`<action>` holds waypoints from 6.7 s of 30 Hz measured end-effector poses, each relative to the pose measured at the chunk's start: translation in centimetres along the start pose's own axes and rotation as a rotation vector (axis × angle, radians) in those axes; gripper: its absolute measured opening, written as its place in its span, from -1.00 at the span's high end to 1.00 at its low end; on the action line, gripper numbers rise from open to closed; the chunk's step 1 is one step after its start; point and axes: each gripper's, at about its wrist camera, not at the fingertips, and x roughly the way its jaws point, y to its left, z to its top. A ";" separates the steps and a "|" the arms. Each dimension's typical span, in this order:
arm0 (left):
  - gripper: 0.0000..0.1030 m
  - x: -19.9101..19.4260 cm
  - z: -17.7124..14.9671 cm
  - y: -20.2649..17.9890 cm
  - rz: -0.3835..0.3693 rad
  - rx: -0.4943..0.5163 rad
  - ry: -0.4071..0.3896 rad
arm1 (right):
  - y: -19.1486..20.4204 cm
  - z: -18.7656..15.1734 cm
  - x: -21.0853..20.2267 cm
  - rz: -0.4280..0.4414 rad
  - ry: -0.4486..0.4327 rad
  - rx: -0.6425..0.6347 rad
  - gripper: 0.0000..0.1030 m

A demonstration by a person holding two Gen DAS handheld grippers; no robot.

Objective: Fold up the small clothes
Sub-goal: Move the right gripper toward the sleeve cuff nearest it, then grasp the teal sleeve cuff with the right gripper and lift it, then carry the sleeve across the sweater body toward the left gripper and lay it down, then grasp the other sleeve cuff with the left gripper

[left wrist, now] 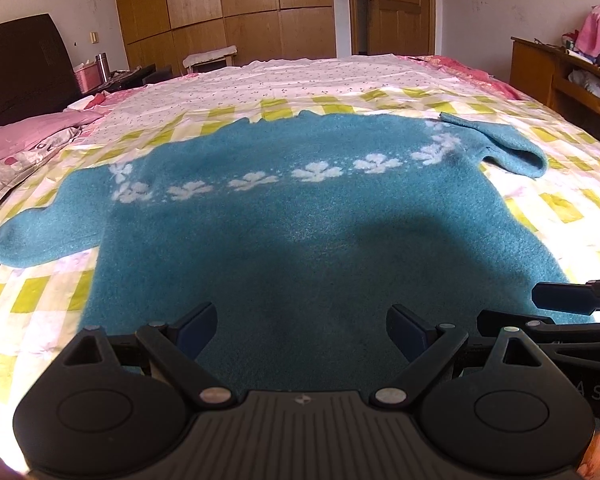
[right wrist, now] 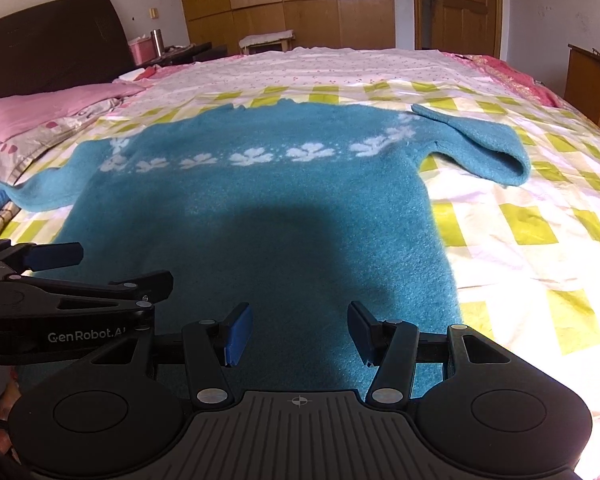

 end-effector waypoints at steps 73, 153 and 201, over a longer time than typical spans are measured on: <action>-0.90 9.5 8.1 -1.4 -0.093 -0.069 -0.029 | -14.0 16.5 17.6 -0.336 -0.160 -0.187 0.05; -0.91 5.9 0.7 17.7 0.042 -0.345 -0.170 | 17.3 16.3 18.0 0.246 -0.160 -0.310 0.40; -0.75 12.9 1.7 37.8 0.513 -0.761 -0.179 | 14.5 11.9 20.3 0.192 -0.193 -0.263 0.27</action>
